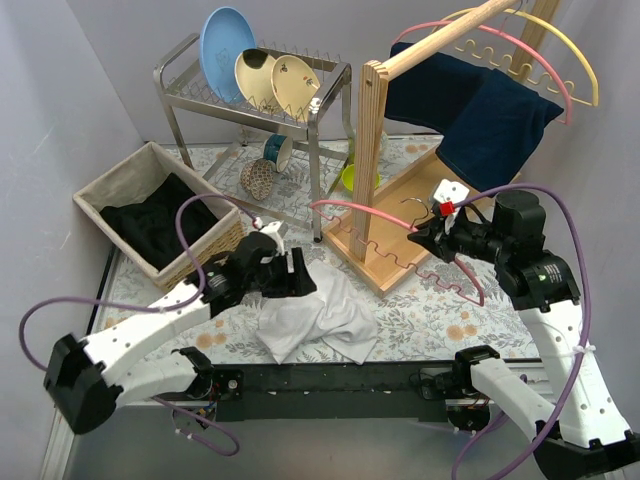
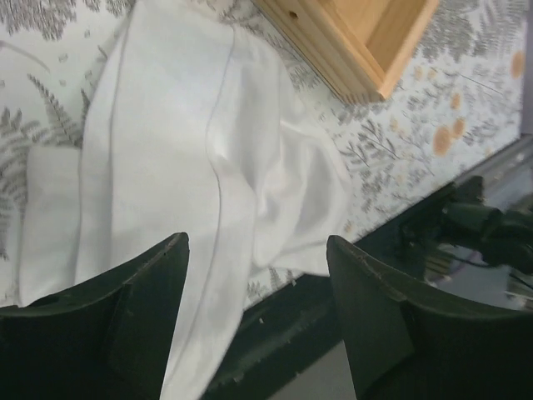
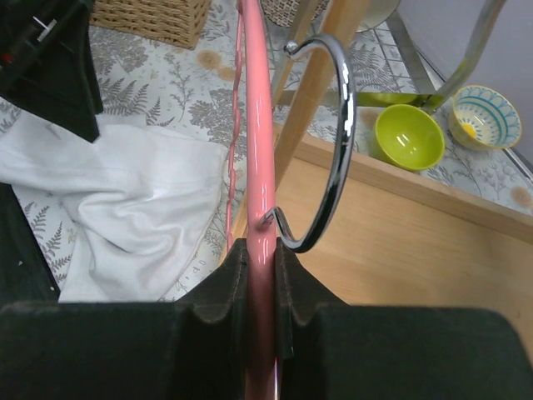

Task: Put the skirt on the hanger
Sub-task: Move the skirt to the center of the board

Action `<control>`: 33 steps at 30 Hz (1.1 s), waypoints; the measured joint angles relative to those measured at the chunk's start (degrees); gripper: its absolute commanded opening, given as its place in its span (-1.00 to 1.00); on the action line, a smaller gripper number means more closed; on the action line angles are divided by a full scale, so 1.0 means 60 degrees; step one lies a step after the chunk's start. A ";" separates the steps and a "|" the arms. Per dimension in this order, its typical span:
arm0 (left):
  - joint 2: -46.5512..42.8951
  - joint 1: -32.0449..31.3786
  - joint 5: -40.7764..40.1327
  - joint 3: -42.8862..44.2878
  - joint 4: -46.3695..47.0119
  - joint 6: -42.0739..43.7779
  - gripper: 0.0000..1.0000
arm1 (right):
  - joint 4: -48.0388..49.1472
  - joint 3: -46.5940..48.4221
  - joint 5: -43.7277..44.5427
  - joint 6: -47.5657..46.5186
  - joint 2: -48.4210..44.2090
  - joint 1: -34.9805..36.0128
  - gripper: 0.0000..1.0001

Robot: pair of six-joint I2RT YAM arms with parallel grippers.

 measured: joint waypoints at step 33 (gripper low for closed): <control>0.6200 -0.0448 -0.3136 0.1111 0.3399 0.2197 -1.00 | -0.0470 -0.0270 -0.0350 0.0277 -0.0539 -0.0069 -0.97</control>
